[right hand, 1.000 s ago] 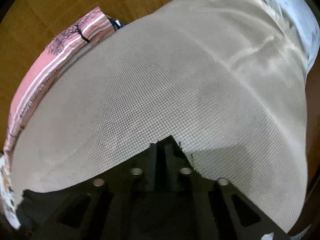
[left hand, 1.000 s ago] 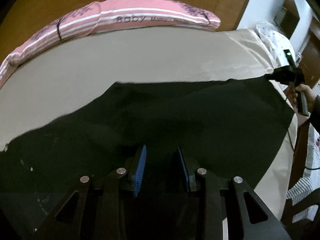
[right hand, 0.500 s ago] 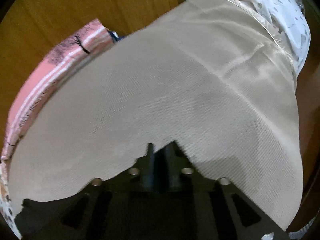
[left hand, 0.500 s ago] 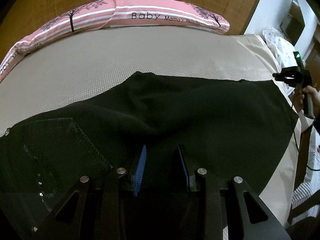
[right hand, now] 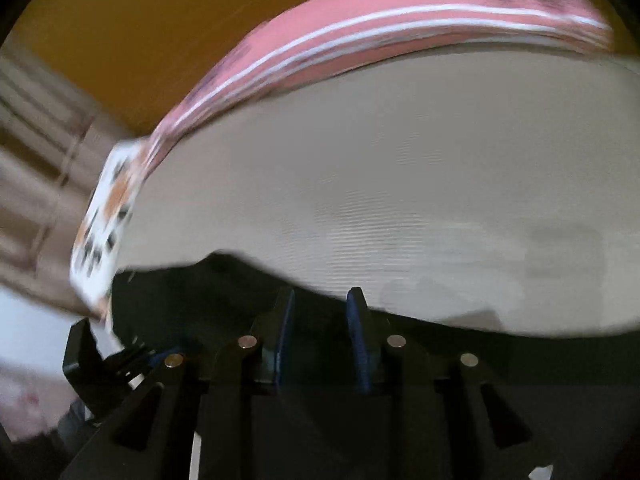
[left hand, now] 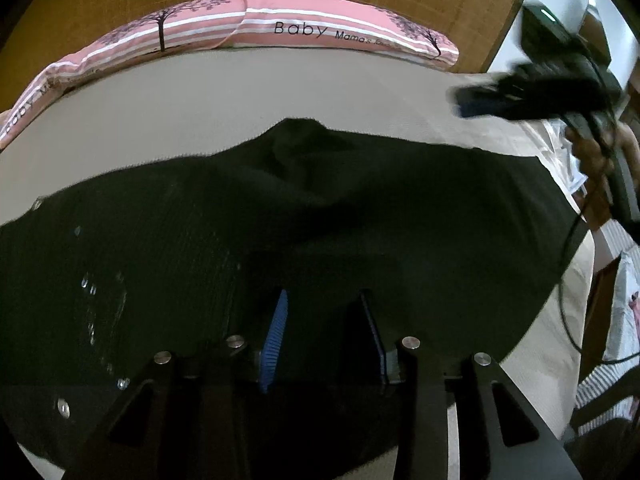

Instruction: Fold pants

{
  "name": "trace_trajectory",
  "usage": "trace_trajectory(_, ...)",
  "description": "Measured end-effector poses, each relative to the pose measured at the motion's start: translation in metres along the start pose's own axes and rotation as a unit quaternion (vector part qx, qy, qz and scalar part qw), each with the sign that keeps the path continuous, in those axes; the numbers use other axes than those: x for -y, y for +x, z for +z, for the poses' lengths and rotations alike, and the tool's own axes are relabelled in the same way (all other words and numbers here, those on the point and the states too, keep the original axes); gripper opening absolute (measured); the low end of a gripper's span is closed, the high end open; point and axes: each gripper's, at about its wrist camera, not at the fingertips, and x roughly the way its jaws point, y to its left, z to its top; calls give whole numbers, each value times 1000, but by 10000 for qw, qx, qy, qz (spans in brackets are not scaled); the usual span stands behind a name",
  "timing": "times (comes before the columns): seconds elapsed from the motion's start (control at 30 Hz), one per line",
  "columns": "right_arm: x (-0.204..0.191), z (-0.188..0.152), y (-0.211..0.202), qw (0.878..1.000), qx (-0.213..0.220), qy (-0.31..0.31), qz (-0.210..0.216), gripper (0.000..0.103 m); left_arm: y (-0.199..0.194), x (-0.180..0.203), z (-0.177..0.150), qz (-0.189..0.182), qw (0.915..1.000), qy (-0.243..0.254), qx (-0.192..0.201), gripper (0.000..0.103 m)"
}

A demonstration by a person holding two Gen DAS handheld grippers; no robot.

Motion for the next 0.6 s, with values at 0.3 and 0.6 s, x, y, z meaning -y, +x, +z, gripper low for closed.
trace_trajectory(0.3,-82,37,105,9915,-1019,-678,450,38,-13,-12,-20,-243,9994,-226,110,39)
trace_trajectory(0.6,-113,44,116,9900,-766,-1160,254,6,-16,-15,-28,-292,9987,-356,224,38)
